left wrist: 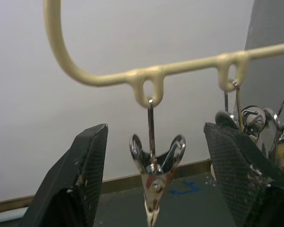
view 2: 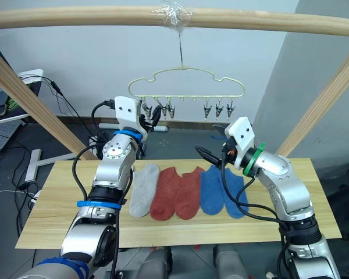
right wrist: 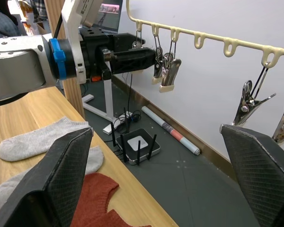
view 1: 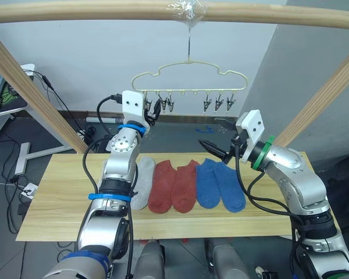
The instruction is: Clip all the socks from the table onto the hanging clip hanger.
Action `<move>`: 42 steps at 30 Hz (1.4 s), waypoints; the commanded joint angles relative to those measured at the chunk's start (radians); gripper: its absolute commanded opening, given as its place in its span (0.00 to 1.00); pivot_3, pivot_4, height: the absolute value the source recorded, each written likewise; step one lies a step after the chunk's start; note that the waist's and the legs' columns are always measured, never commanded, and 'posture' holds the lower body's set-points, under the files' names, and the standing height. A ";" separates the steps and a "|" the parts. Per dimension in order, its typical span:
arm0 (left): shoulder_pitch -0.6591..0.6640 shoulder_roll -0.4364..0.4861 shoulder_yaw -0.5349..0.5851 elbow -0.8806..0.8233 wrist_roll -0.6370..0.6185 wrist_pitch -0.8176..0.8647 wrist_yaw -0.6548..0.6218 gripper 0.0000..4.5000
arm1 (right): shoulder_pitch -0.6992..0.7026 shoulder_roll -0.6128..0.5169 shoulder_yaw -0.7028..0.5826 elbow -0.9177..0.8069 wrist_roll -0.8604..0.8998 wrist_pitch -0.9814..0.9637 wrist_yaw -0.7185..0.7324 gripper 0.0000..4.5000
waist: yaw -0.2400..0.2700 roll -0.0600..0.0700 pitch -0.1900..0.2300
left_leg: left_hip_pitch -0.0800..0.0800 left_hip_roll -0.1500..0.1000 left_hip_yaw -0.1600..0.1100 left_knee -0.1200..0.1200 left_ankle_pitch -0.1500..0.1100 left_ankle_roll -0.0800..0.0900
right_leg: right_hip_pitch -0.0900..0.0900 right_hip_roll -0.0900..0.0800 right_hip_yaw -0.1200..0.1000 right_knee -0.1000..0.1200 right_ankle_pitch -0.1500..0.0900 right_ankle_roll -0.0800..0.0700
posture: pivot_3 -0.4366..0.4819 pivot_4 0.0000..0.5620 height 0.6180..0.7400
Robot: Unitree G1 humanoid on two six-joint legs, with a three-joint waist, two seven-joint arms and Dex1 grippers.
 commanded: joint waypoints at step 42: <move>0.128 0.035 0.042 -0.291 -0.069 0.243 -0.037 0.01 | 0.066 -0.020 0.104 0.686 -0.279 -0.200 0.051 1.00 | -0.022 0.000 0.004 | 0.001 0.000 0.001 0.000 0.000 0.000 | 0.000 0.000 0.002 0.001 0.000 0.001 | 0.46 0.47 1.00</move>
